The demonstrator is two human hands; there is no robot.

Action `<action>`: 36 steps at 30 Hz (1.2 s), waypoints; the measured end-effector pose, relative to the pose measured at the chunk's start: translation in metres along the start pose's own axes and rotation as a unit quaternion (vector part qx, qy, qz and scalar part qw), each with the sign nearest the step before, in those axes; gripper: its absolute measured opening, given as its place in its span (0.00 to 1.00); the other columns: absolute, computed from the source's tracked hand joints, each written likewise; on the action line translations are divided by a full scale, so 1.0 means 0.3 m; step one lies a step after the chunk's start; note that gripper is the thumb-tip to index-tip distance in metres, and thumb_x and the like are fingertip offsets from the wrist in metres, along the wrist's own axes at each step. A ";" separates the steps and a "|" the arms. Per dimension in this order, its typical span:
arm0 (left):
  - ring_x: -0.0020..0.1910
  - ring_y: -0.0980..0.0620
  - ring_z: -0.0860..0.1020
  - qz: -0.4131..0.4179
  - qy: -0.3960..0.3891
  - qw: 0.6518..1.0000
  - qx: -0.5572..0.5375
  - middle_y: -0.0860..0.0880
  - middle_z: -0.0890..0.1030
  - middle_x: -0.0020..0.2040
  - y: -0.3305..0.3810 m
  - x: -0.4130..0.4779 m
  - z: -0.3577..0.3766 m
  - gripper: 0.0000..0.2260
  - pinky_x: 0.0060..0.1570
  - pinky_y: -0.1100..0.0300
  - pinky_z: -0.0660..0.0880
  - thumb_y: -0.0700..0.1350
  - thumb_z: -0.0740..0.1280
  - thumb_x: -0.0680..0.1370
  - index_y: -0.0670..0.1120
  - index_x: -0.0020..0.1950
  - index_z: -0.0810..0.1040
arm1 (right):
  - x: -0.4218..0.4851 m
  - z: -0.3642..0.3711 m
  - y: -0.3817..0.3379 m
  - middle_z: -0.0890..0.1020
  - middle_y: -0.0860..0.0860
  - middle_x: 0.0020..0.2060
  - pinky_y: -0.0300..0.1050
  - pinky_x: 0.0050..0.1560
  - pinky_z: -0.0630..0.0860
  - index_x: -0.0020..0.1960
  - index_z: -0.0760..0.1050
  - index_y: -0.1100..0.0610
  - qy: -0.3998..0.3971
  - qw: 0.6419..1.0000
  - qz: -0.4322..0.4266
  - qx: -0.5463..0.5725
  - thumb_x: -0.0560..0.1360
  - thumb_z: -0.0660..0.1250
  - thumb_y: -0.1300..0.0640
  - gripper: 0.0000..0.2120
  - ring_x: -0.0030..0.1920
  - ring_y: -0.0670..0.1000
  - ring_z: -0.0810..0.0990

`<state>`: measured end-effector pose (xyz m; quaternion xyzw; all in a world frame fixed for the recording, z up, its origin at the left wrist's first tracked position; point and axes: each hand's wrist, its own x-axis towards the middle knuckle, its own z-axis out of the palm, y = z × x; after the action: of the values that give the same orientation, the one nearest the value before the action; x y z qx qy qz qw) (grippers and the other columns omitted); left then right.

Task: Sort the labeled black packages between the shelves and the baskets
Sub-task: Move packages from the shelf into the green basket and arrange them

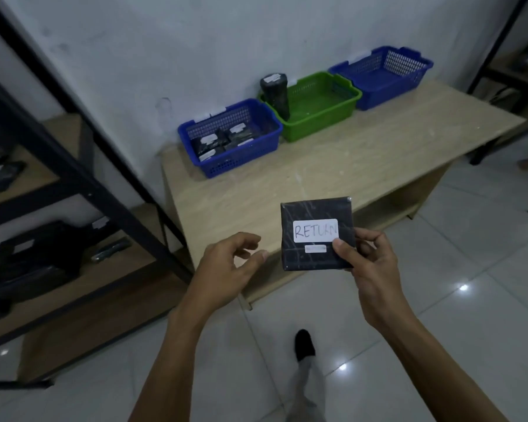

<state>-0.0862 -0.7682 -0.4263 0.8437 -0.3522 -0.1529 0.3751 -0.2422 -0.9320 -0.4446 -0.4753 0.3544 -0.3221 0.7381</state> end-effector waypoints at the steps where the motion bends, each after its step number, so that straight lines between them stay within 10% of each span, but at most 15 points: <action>1: 0.47 0.64 0.79 -0.001 0.003 1.000 -0.002 0.58 0.82 0.50 0.003 0.066 0.023 0.12 0.48 0.69 0.75 0.52 0.70 0.75 0.51 0.57 0.80 | 0.067 -0.004 -0.009 0.81 0.58 0.53 0.36 0.43 0.80 0.54 0.71 0.58 0.004 1.000 0.000 0.000 0.70 0.71 0.64 0.15 0.54 0.55 0.81; 23: 0.45 0.63 0.78 -0.078 0.047 0.996 0.009 0.58 0.82 0.47 0.168 1.278 0.296 0.12 0.48 0.62 0.75 0.53 0.70 0.75 0.51 0.56 0.80 | 1.353 0.043 -0.286 0.82 0.60 0.50 0.44 0.47 0.77 0.50 0.71 0.57 -0.075 0.996 0.025 -0.038 0.70 0.71 0.68 0.13 0.48 0.54 0.81; 28: 0.44 0.68 0.77 -0.116 0.061 0.991 0.017 0.58 0.81 0.47 0.185 1.460 0.361 0.12 0.42 0.74 0.69 0.52 0.70 0.75 0.51 0.57 0.80 | 1.633 0.070 -0.323 0.81 0.61 0.50 0.43 0.46 0.78 0.49 0.71 0.56 -0.116 0.990 0.051 -0.054 0.70 0.71 0.68 0.14 0.48 0.54 0.81; 36: 0.50 0.51 0.79 -0.144 0.056 0.988 0.030 0.48 0.82 0.53 0.096 1.759 0.454 0.15 0.49 0.61 0.73 0.49 0.70 0.76 0.44 0.60 0.80 | 1.984 0.169 -0.302 0.81 0.55 0.46 0.37 0.40 0.78 0.52 0.69 0.58 -0.118 0.983 0.084 -0.114 0.71 0.71 0.65 0.15 0.44 0.49 0.81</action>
<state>0.2009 -1.2275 -0.4931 0.9037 -0.2099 -0.1476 0.3428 0.1093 -1.4223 -0.4745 -0.5598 0.3380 -0.1575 0.7400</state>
